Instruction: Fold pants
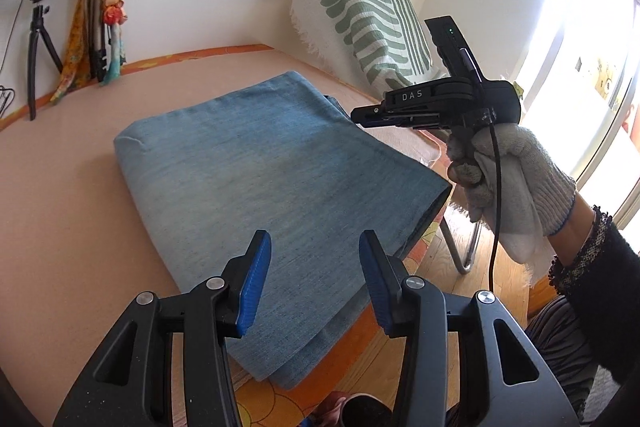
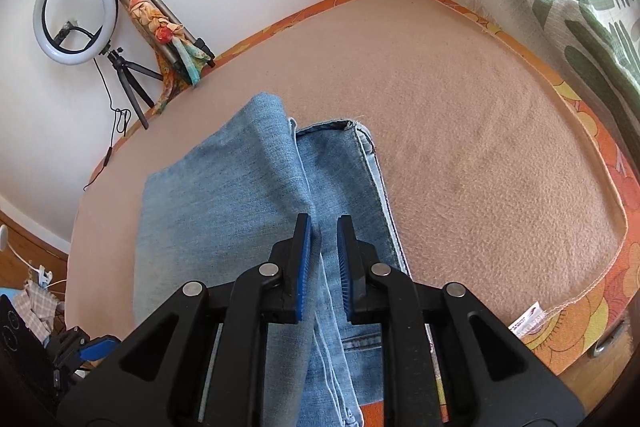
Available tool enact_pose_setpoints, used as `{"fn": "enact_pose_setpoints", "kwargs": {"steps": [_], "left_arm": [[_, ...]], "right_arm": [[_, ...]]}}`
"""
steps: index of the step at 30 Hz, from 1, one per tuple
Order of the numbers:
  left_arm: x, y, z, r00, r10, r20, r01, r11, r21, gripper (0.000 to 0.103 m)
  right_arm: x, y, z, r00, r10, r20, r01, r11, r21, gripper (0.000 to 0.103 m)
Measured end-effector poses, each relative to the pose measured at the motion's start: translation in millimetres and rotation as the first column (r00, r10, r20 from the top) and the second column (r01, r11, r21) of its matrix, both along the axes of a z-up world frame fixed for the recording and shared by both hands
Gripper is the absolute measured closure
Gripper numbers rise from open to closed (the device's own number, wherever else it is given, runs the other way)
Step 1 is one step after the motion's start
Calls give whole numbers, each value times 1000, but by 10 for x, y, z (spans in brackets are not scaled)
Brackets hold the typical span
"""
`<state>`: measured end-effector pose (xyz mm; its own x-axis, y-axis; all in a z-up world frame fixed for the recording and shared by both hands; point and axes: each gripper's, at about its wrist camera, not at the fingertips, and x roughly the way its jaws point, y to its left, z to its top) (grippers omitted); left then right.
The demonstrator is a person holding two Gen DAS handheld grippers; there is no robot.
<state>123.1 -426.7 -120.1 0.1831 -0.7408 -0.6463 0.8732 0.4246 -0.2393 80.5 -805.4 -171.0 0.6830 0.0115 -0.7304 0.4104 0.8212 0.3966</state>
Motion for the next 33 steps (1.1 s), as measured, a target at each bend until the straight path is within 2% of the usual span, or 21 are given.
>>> {"fn": "enact_pose_setpoints", "kwargs": {"steps": [4, 6, 8, 9, 13, 18, 22, 25, 28, 33], "left_arm": [[24, 90, 17, 1000, 21, 8, -21, 1000, -7, 59], [60, 133, 26, 999, 48, 12, -48, 999, -2, 59], [130, 203, 20, 997, 79, -10, -79, 997, -4, 54], [179, 237, 13, 995, 100, -29, -100, 995, -3, 46], [420, 371, -69, 973, 180, -144, -181, 984, 10, 42], [703, 458, -202, 930, 254, -267, -257, 966, 23, 41], [876, 429, -314, 904, 280, -322, -283, 958, 39, 41], [947, 355, -395, 890, 276, -362, -280, 959, 43, 41], [957, 262, -449, 890, 264, -371, -265, 963, 49, 41], [1008, 170, -502, 880, 260, -397, -261, 964, 52, 41]], "right_arm": [[-183, 98, 182, 999, 22, 47, -21, 1000, -19, 85], [-233, 202, 241, 997, 58, 60, -56, 998, -37, 74], [-234, 309, 252, 995, 85, 44, -81, 994, -76, 48], [-226, 338, 241, 996, 88, 33, -85, 992, -97, 45], [-147, 332, 119, 994, 103, -28, -105, 988, -109, 26], [7, 170, -58, 994, 86, -74, -93, 991, -99, 23], [123, 24, -174, 988, 96, -118, -108, 989, -98, 23], [108, -115, -248, 990, 120, -72, -122, 992, -16, 22], [103, -214, -390, 988, 152, -31, -149, 987, 65, 22], [60, -344, -511, 975, 212, 71, -222, 953, 204, 19]]}}
